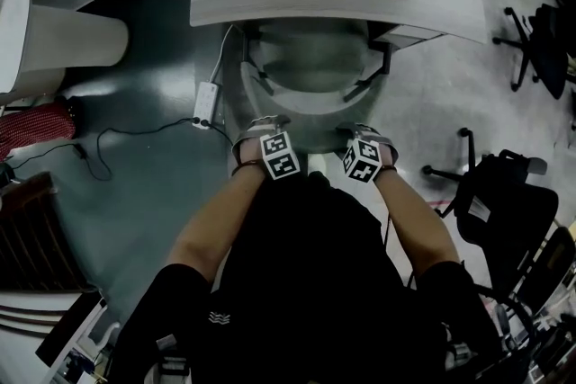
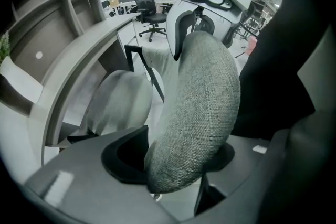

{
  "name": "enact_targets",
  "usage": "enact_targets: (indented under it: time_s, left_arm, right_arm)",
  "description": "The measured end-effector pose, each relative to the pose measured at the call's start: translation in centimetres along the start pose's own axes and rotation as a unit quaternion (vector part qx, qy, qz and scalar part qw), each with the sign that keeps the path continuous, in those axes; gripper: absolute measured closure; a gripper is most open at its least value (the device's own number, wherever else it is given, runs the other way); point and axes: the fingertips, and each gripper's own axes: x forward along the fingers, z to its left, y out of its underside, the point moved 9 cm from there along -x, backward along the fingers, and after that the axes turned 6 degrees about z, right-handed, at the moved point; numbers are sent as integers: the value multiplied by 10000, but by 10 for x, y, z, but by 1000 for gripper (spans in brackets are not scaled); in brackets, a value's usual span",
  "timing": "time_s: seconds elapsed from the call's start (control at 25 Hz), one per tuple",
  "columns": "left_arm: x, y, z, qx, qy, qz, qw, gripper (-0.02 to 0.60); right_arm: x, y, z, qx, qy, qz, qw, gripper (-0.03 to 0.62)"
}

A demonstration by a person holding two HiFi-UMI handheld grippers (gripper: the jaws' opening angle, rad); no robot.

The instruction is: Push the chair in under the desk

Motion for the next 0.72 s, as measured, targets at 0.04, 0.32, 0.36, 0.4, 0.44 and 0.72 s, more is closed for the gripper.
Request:
enact_targets:
  time_s: [0.04,0.32,0.36,0.4,0.44,0.72]
  left_arm:
    - [1,0,5,4,-19,4,10000,331]
    - [2,-2,32,31,-82,13,10000,331]
    - [2,-2,36,32,-96,5,9999,331]
    - [3,-2,40,31,-108,-1,9999,331]
    - [3,-3,45,30,-118,-5,9999,331]
    - [3,-7,73,-13,-189,-92,9998,331]
  right_arm:
    - [1,-1,-4,6,17,1,10000,401]
    - [3,-8,-28,56,93,-25,9999,401]
    - [3,-9,-32,62,110,-30,9999,400]
    - [4,-10,-36,65,127,-36,9999,399]
    - [4,-11,-41,68,144,-43,9999,399]
    - [4,-16,-69,90,209,-60,9997,397]
